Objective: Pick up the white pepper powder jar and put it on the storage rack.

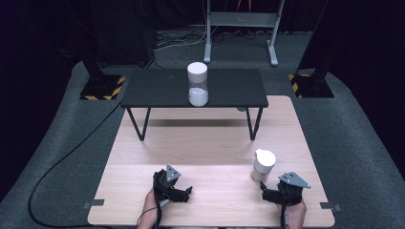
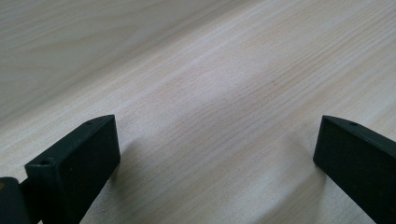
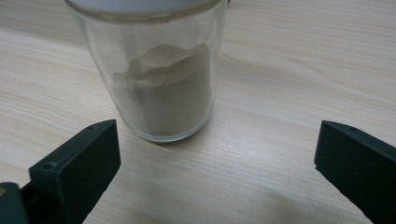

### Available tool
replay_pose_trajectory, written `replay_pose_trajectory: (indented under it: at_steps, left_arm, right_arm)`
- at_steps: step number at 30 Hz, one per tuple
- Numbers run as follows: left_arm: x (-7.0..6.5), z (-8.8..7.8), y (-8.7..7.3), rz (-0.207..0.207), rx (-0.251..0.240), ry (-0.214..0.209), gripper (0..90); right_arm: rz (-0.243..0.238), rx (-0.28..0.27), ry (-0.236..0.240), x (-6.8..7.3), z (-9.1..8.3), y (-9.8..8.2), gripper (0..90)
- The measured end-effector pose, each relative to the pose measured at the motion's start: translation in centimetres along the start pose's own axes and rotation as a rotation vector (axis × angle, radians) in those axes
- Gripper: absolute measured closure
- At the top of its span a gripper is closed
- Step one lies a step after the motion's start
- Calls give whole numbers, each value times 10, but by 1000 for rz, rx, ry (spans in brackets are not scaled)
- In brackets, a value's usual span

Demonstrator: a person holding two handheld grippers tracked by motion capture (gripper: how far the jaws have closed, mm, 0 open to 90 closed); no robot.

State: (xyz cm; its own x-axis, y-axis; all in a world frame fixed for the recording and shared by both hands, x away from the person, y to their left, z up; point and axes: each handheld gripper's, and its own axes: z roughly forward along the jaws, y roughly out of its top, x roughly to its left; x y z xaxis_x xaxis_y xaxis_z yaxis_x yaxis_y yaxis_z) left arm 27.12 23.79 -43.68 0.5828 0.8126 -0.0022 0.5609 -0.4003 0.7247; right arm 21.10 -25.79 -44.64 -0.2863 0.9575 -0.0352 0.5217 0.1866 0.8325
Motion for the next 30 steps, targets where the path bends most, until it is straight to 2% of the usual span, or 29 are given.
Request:
replay_pose_trajectory:
  at_steps: [10, 12, 15, 19, 24, 29, 30]
  left_arm:
    - [-2, 0, 0, 0, 0, 6, 5]
    - [-2, -1, 0, 1, -1, 9, 5]
    - [-2, -1, 0, -1, 0, 9, 5]
    - [-3, -1, 0, 1, -1, 11, 5]
    - [-4, -1, -1, -1, -2, 14, 5]
    - [-2, -1, 0, -4, 1, 9, 5]
    - [-3, -1, 0, -3, 0, 10, 6]
  right_arm:
    - [1, 35, 8, -1, 3, 6, 0]
    - [-1, -6, -6, 2, 1, 0, 0]
    - [-4, 3, 20, 0, -1, 10, 0]
    - [-47, -20, 34, 7, -4, 26, 0]
    - [-57, -19, 42, 10, 3, 44, 0]
    - [-62, -3, 55, 8, 13, 50, 0]
    - [-60, -14, 51, 9, 15, 47, 0]
